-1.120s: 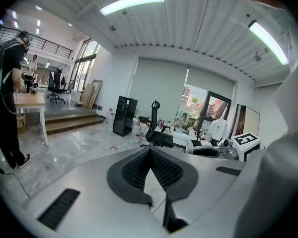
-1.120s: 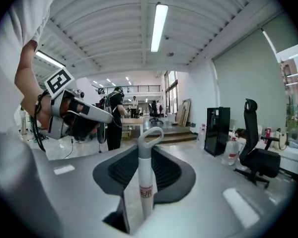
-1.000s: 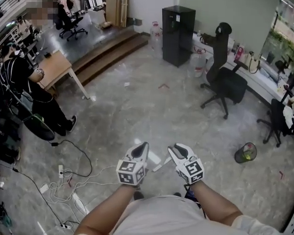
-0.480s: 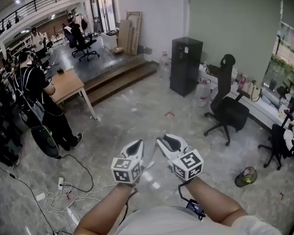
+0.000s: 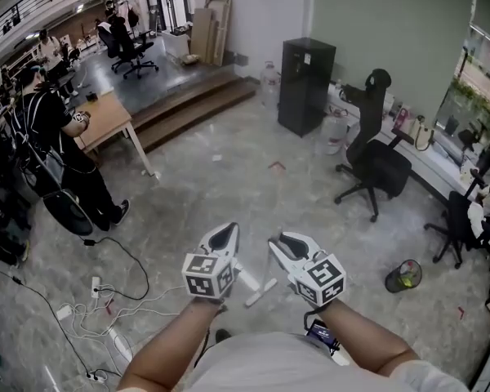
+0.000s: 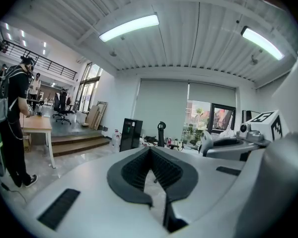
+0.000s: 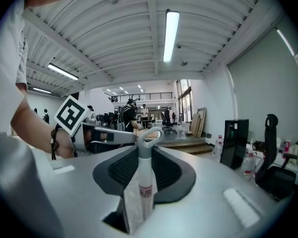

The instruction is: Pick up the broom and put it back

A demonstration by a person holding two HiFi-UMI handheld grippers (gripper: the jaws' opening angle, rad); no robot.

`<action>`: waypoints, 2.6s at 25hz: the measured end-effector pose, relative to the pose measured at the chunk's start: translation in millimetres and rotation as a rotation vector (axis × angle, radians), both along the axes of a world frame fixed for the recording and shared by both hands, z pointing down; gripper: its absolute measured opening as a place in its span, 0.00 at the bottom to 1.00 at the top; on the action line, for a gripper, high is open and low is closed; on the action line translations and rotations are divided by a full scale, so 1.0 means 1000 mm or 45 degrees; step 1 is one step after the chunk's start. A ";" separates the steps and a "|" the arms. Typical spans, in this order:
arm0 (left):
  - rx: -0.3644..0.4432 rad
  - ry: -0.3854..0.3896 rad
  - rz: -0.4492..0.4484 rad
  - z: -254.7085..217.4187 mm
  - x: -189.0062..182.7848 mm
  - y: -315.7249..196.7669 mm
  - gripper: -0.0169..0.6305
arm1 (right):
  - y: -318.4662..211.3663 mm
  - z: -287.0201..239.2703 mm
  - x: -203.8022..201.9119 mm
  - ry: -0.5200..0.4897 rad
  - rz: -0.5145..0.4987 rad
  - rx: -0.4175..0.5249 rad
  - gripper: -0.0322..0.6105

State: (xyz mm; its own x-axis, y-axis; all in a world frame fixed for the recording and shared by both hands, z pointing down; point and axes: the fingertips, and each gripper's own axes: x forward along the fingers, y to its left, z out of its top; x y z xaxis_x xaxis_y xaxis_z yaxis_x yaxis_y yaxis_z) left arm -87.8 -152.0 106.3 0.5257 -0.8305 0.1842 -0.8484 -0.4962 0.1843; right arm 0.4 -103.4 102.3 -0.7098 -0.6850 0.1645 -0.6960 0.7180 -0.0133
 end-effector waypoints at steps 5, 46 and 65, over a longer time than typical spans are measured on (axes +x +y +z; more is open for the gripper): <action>-0.097 0.002 0.060 0.051 0.032 0.009 0.03 | 0.037 0.075 0.062 0.095 0.080 -0.151 0.18; -0.303 0.028 -0.027 0.153 -0.019 -0.003 0.03 | -0.071 0.212 -0.015 0.119 0.110 -0.265 0.09; -0.046 0.083 -0.024 0.060 0.005 0.010 0.03 | -0.016 0.046 -0.026 -0.115 0.051 -0.045 0.05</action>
